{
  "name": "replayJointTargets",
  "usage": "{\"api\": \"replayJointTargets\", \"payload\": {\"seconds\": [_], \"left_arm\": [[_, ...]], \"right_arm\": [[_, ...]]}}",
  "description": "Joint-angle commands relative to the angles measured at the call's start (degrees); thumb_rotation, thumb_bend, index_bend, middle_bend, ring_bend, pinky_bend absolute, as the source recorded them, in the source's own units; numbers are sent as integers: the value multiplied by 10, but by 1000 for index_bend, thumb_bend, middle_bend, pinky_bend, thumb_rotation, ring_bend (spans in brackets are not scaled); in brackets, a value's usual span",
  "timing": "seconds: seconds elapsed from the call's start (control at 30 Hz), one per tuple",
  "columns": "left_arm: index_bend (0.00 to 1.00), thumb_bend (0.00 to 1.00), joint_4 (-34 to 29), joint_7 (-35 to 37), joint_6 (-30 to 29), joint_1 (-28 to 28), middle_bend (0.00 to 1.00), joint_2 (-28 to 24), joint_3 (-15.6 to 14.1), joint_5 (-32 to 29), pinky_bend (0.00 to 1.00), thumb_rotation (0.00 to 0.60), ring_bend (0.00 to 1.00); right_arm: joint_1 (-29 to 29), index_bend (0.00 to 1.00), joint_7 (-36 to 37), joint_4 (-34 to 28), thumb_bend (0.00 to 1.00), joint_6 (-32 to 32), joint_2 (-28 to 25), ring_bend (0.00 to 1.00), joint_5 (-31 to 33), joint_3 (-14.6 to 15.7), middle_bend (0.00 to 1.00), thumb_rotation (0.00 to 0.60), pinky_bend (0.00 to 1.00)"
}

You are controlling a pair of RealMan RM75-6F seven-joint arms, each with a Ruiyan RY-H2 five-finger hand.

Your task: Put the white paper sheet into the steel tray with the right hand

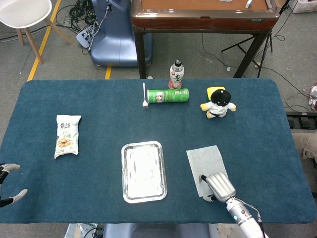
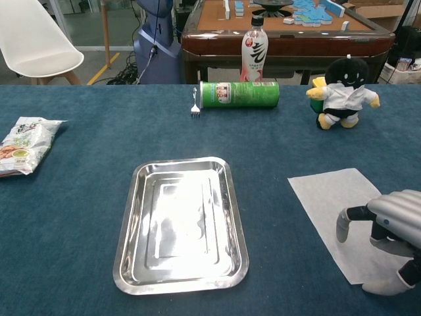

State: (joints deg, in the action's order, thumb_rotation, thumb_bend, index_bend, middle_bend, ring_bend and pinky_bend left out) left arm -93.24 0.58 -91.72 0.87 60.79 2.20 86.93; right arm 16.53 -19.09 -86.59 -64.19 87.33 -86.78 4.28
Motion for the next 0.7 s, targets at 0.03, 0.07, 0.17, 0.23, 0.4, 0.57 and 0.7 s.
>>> {"api": "replayJointTargets", "payload": {"seconds": [0.03, 0.07, 0.17, 0.23, 0.4, 0.57, 0.7], "left_arm": [[331, 59, 0, 0, 1, 0, 326, 0, 0, 0, 389, 600, 202], [331, 59, 0, 0, 1, 0, 326, 0, 0, 0, 390, 600, 202], [330, 59, 0, -1, 1, 0, 326, 0, 0, 0, 389, 600, 202], [331, 59, 0, -1, 1, 0, 326, 0, 0, 0, 389, 600, 202], [331, 59, 0, -1, 1, 0, 326, 1, 0, -1, 389, 600, 202], [331, 59, 0, -2, 2, 0, 326, 1, 0, -1, 389, 600, 202], [331, 59, 0, -2, 2, 0, 326, 1, 1, -1, 389, 600, 202]], "right_arm": [[0, 411, 0, 0, 191, 0, 0, 1000, 1, 0, 1000, 600, 1000], [0, 411, 0, 0, 212, -1, 0, 1000, 1, 0, 1000, 600, 1000], [1, 411, 0, 1, 260, -1, 1, 1000, 2, 0, 1000, 600, 1000], [1, 411, -1, 2, 274, -1, 1, 1000, 3, -1, 1000, 600, 1000], [1, 411, 0, 3, 305, -2, 1, 1000, 4, 0, 1000, 600, 1000], [1, 411, 2, 2, 362, -2, 1, 1000, 5, 0, 1000, 600, 1000], [1, 411, 3, 1, 403, -4, 1, 1000, 4, 0, 1000, 600, 1000]]}}
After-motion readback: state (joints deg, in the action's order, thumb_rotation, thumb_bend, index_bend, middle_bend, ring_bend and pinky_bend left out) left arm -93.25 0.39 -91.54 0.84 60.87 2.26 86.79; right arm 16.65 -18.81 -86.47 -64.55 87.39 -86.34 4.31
